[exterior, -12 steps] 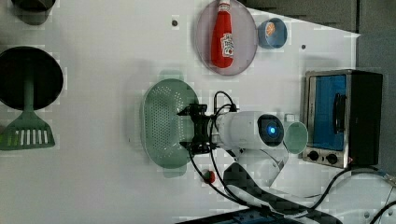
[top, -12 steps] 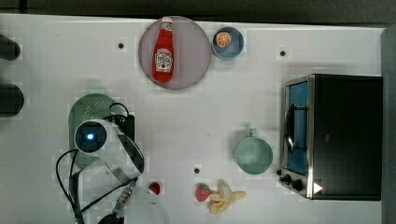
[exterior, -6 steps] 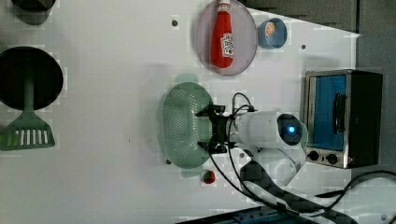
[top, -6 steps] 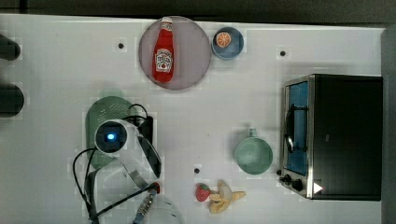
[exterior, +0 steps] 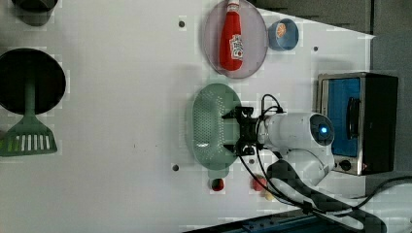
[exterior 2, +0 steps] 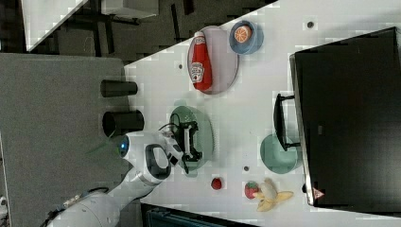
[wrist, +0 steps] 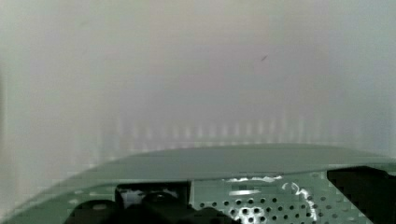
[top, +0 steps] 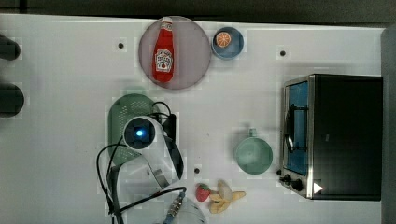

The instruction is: Drag strainer left to right.

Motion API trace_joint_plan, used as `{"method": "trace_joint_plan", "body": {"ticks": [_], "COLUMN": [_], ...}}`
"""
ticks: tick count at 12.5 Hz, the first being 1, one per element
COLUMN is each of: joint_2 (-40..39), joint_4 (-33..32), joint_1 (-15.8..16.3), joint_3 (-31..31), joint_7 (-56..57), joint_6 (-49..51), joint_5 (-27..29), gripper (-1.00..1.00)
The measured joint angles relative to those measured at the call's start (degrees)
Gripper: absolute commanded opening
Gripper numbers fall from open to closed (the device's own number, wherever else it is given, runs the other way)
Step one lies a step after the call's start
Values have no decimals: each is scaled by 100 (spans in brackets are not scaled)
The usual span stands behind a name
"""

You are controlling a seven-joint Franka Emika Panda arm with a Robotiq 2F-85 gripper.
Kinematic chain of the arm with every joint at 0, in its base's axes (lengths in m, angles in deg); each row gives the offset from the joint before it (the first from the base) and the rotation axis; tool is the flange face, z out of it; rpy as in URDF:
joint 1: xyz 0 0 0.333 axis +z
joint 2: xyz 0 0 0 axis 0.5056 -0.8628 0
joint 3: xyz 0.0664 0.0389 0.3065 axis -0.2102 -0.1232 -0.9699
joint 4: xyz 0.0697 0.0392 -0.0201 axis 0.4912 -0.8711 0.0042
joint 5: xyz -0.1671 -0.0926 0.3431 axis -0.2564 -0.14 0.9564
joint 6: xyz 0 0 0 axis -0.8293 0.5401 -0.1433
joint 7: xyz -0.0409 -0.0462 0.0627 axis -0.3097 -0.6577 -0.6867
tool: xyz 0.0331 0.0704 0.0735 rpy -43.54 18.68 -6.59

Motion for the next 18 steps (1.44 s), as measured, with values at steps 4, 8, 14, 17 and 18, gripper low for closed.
{"method": "trace_joint_plan", "body": {"ticks": [4, 8, 14, 17, 18], "joint_2": [137, 176, 276, 262, 281], "joint_4": [-291, -246, -235, -112, -112], "joint_1": [-301, -588, -567, -510, -467], "joint_3": [371, 751, 1321, 1512, 1685], "joint_7": [498, 985, 1998, 2233, 2263], "joint_6": [-39, -67, -17, -6, 11], "joint_5": [55, 139, -38, 31, -90], "gripper": [100, 100, 100, 100, 100]}}
